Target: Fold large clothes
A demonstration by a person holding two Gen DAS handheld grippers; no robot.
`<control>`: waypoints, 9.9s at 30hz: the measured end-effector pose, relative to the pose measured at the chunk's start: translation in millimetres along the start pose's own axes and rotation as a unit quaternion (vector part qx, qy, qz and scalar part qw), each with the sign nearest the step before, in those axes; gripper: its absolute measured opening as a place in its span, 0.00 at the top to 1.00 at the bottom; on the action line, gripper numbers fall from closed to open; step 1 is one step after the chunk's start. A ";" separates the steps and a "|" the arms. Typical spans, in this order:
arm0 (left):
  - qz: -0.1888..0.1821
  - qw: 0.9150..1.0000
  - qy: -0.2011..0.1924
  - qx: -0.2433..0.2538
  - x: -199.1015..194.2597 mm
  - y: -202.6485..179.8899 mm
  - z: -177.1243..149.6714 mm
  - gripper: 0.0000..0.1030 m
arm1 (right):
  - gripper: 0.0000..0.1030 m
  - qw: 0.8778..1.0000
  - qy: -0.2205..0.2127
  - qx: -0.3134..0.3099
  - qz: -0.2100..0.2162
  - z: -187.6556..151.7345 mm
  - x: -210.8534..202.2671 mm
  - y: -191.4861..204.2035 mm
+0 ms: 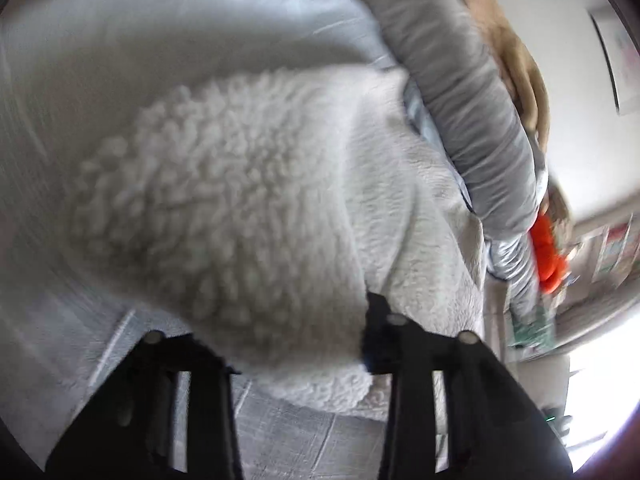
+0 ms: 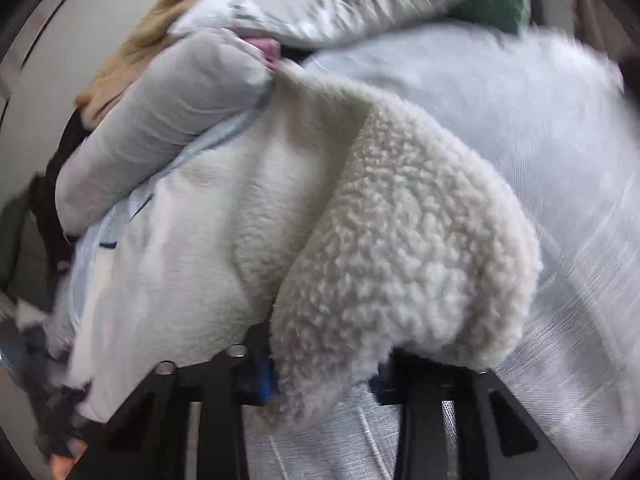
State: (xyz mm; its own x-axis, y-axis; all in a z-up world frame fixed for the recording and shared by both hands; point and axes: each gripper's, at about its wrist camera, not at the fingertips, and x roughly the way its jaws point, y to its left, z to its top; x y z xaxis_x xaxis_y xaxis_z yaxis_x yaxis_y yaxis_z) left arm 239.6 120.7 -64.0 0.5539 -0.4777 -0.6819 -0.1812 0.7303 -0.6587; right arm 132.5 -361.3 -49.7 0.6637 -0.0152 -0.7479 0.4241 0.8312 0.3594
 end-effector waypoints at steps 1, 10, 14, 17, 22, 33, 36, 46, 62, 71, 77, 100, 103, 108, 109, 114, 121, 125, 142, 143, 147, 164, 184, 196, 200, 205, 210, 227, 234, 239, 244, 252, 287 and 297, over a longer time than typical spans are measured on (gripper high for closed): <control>0.003 1.000 -0.013 0.019 -9.2 -10.8 -0.5 0.69 | 0.72 1.000 -0.014 -0.016 -0.005 1.7 -13.4 10.0; 0.026 0.994 -0.021 0.104 -135.5 -30.6 -20.4 0.69 | 0.73 0.998 0.038 -0.029 0.032 -23.0 -109.5 16.4; 0.043 0.994 0.006 0.103 -162.3 4.1 -54.3 0.69 | 0.71 0.997 0.070 -0.029 0.028 -56.5 -124.3 10.5; 0.054 0.995 0.034 0.072 -156.2 41.9 -71.9 0.66 | 0.68 0.994 0.098 -0.028 0.029 -85.9 -124.5 -7.1; 0.086 0.994 0.059 0.025 -128.9 76.7 -85.8 0.48 | 0.51 0.982 0.186 -0.008 -0.008 -112.3 -79.6 -31.9; 0.070 0.996 0.044 -0.032 -114.1 94.1 -80.4 0.23 | 0.36 0.985 0.156 -0.055 -0.041 -121.0 -111.1 -25.2; 0.076 0.996 0.042 -0.028 -109.2 94.1 -78.0 0.19 | 0.32 0.983 0.149 -0.089 -0.057 -125.6 -124.7 -19.3; 0.084 0.995 0.040 -0.029 -103.7 89.9 -74.5 0.24 | 0.31 0.974 0.074 -0.203 -0.066 -127.8 -186.8 19.3; 0.092 0.994 -0.048 0.045 -135.0 49.3 -83.7 0.66 | 0.83 0.940 0.139 -0.306 0.064 -141.0 -61.4 154.4; 0.000 0.965 -0.139 0.222 -174.1 -30.9 -104.5 0.68 | 0.84 0.928 0.194 -0.308 0.073 -149.7 -2.6 156.2; -0.049 0.909 -0.143 0.389 -173.0 -103.4 -147.7 0.68 | 0.84 0.933 0.230 -0.244 0.127 -127.5 -3.6 133.2; -0.073 0.769 0.038 0.634 -77.5 -183.5 -279.0 0.60 | 0.27 0.955 0.207 0.016 0.213 -19.1 -76.2 -54.4; -0.074 0.769 0.041 0.634 -84.1 -192.1 -276.8 0.50 | 0.46 0.956 0.222 0.003 0.192 -29.3 -63.4 -34.9; -0.082 0.764 0.058 0.637 -106.6 -181.7 -269.9 0.44 | 0.62 0.962 0.221 -0.018 0.162 -35.0 -51.7 -26.3; -0.087 0.764 0.060 0.636 -114.1 -179.2 -266.4 0.39 | 0.62 0.961 0.221 -0.020 0.164 -35.1 -53.0 -26.0; -0.093 0.778 0.061 0.619 -144.5 -156.5 -235.1 0.31 | 0.57 0.961 0.218 -0.028 0.169 -35.0 -58.6 -34.1; -0.071 0.849 0.062 0.520 -127.9 -131.3 -153.0 0.31 | 0.39 0.958 0.226 -0.027 0.175 -32.2 -62.7 -34.5; -0.050 0.872 0.090 0.479 -88.8 -124.6 -132.7 0.31 | 0.32 0.949 0.237 0.013 0.206 -23.9 -59.9 -35.6; -0.112 0.837 0.128 0.520 -49.0 -202.8 -205.4 0.60 | 0.77 0.983 0.135 -0.044 0.117 29.1 -100.0 -61.5; -0.098 0.827 0.132 0.537 -40.2 -202.0 -217.5 0.60 | 0.76 0.986 0.135 -0.046 0.087 26.5 -100.5 -70.0; -0.091 0.822 0.113 0.551 -37.2 -202.5 -233.0 0.60 | 0.73 0.992 0.093 -0.029 0.075 32.9 -134.1 -87.3; -0.054 0.831 0.085 0.548 -36.8 -229.7 -180.4 0.67 | 0.60 0.991 -0.023 -0.134 -0.004 -21.9 -76.6 -34.0; 0.063 0.841 0.056 0.535 74.6 -246.6 -149.6 0.71 | 0.35 0.994 -0.027 -0.102 -0.029 -25.5 -57.4 -55.8; 0.045 0.876 0.140 0.459 -1.4 -220.0 -132.6 0.19 | 0.06 0.986 0.132 -0.102 0.026 -8.8 -94.3 -64.4; 0.006 0.899 0.206 0.387 2.8 -189.1 -130.0 0.15 | 0.02 0.976 0.202 -0.047 0.066 -14.1 -70.4 -88.0; -0.070 0.928 0.257 0.260 20.9 -144.4 -123.1 0.09 | 0.00 0.954 0.261 0.023 0.146 -32.1 -31.9 -110.9; -0.128 0.935 0.244 0.223 20.1 -127.8 -125.8 0.20 | 0.13 0.951 0.246 0.023 0.188 -39.2 -33.5 -104.4; -0.079 0.948 0.175 0.253 -20.9 -139.7 -85.4 0.36 | 0.18 0.956 0.177 -0.053 0.230 -11.8 -76.0 5.6; -0.062 0.936 0.165 0.305 -31.0 -155.8 -97.4 0.37 | 0.18 0.979 0.157 -0.097 0.086 -5.0 -91.8 -25.8; -0.056 0.930 0.101 0.350 -61.7 -175.4 -99.0 0.37 | 0.18 0.984 0.089 -0.134 0.070 2.2 -135.2 -11.7; -0.042 0.916 0.102 0.385 -60.3 -179.8 -128.3 0.37 | 0.21 0.973 0.074 -0.212 0.053 -31.0 -132.3 33.5; 0.020 0.897 0.085 0.433 -53.4 -183.8 -163.5 0.36 | 0.15 0.977 0.116 -0.180 -0.008 -63.7 -86.8 2.6; 0.168 0.902 0.037 0.396 -157.3 -171.8 -236.8 0.03 | 0.06 0.975 0.030 -0.199 -0.098 -136.7 -224.8 22.2; 0.162 0.900 0.039 0.403 -157.4 -176.3 -237.9 0.03 | 0.06 0.974 0.035 -0.199 -0.100 -136.4 -222.1 22.3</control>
State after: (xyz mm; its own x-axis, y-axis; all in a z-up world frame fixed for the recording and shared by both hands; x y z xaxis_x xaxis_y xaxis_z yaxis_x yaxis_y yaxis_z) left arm -9.0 -49.1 83.8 0.5145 -0.1859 -0.8371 0.3424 0.9396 0.0018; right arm -89.5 -263.5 48.3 0.5435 -0.1723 -0.8215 0.2587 0.9655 -0.0313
